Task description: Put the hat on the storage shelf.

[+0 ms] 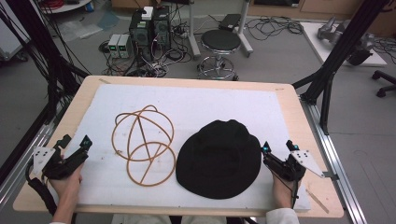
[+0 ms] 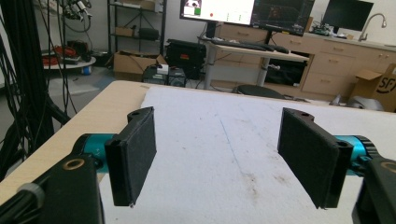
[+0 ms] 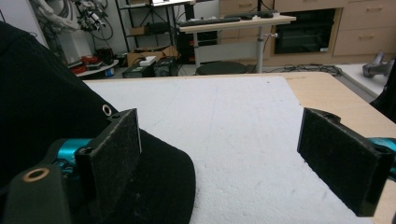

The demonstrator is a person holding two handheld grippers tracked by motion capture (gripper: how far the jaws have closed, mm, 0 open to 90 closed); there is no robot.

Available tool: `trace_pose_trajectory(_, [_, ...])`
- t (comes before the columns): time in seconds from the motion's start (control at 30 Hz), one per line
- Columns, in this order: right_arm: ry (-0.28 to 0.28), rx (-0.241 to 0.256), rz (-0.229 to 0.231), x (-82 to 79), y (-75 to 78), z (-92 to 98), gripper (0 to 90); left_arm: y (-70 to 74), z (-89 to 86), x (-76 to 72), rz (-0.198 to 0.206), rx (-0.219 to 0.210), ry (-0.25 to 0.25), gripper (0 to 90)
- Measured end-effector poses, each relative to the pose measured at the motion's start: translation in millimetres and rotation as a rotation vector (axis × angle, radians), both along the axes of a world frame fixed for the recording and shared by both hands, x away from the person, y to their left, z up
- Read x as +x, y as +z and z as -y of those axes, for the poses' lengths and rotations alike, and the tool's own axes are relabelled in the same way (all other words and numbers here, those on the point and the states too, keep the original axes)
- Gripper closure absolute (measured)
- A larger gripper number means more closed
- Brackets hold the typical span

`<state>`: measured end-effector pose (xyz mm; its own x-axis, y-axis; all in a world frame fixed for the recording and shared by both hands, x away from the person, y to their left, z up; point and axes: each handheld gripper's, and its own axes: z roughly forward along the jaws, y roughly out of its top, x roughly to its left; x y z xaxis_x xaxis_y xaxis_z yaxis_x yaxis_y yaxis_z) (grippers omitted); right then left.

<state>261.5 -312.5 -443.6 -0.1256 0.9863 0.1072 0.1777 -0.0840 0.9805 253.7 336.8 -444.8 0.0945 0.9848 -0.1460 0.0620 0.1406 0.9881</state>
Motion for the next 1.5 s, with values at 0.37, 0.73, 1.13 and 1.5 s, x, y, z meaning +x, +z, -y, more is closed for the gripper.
trace_pose_trajectory(0.37, [-0.002, 0.005, -0.003, -0.7, -0.1, 0.6, 12.7, -0.2, -0.2, 0.0, 0.0, -0.003, 0.006, 28.2])
trace_pose_trajectory(0.73, [-0.005, 0.014, -0.012, -0.8, -0.5, 0.6, 12.7, -0.1, -1.0, -0.5, 0.001, -0.006, 0.014, 28.2])
trace_pose_trajectory(1.13, [0.016, 0.005, -0.008, -1.1, -0.1, -1.0, 12.7, -0.5, -2.5, 0.3, -0.002, -0.032, 0.012, 28.3])
trace_pose_trajectory(1.5, [0.073, -0.01, 0.019, -4.5, 4.1, -9.2, 12.7, 0.1, -3.4, -0.1, 0.002, -0.057, 0.009, 28.3])
